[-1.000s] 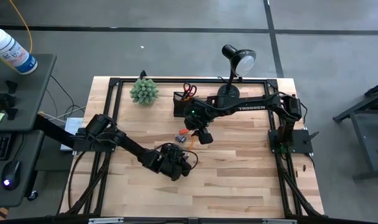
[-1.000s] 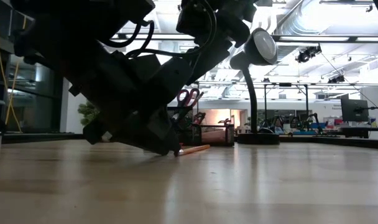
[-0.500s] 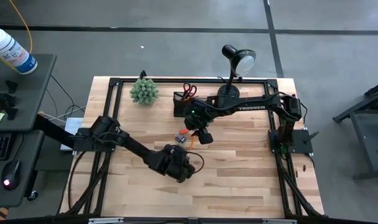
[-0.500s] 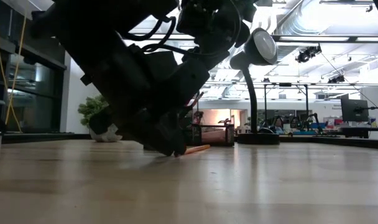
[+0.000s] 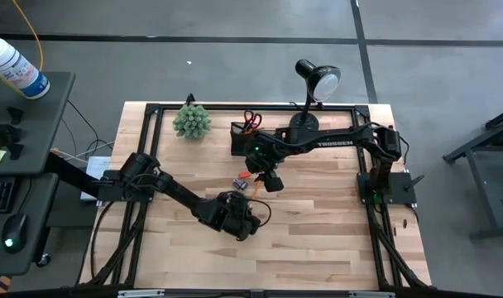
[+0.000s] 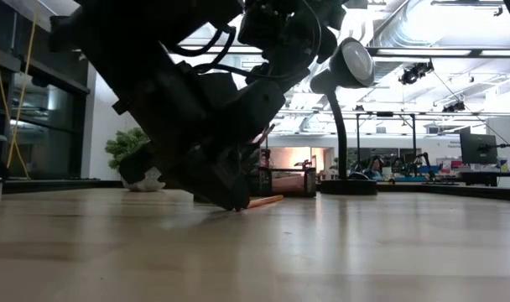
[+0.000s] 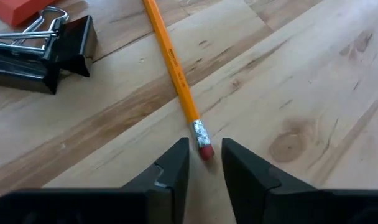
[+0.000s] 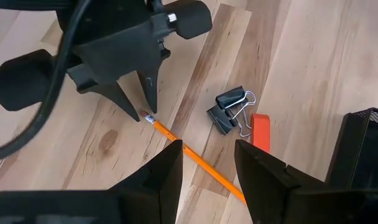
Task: Pick and place office supplies into organizer
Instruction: Put the yellow pencil into the desk organizer
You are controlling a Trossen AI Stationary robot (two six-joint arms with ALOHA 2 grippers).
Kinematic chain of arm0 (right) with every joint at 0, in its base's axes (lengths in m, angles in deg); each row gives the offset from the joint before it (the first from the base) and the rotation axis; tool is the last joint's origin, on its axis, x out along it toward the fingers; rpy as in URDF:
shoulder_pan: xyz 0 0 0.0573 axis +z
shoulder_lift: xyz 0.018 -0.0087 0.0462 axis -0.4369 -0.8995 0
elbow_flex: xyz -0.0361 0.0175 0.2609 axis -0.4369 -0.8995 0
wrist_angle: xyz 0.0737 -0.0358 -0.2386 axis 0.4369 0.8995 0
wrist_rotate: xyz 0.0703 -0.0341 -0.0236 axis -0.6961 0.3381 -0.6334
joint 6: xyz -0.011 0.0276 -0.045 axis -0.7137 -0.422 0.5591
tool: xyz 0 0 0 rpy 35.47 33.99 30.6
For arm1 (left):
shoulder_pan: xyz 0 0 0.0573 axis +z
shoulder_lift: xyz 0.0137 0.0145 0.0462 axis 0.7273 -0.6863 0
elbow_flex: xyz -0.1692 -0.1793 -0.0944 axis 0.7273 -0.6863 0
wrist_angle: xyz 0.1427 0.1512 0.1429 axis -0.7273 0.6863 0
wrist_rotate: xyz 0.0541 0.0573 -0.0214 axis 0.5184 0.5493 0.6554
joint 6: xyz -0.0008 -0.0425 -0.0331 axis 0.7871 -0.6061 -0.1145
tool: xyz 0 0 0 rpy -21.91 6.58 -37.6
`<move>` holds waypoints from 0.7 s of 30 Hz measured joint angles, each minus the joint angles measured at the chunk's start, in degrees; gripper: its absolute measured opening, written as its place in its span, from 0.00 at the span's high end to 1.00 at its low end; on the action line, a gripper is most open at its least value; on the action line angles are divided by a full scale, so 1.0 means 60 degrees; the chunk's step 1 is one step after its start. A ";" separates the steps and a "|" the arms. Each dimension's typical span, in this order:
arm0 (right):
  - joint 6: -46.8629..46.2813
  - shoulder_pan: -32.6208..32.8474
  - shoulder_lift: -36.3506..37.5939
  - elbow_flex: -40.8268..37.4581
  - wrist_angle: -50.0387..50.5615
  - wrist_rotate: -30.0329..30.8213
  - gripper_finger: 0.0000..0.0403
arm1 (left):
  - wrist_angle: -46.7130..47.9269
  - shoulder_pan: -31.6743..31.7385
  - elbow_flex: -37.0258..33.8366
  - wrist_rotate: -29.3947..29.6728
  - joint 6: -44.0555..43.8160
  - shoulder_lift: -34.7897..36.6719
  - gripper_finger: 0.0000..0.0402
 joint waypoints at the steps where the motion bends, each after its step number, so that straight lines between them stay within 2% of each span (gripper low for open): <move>1: 0.0000 0.0000 0.0000 0.0000 0.0003 0.0000 0.65 | -0.0004 0.0040 0.0000 -0.0034 -0.0022 0.0000 0.82; 6: 0.0000 0.0004 0.0000 0.0000 0.0011 0.0000 0.65 | -0.0007 0.0177 0.0000 -0.0249 -0.0015 0.0004 0.97; 12: 0.0006 0.0000 0.0000 0.0000 0.0022 0.0000 0.65 | 0.0169 0.0171 0.0000 -0.0353 0.0021 0.0007 0.99; 21: 0.0203 -0.0157 0.0151 -0.0007 0.0511 -0.0003 0.65 | 0.0570 -0.0491 0.0000 0.0005 -0.0282 0.0080 1.00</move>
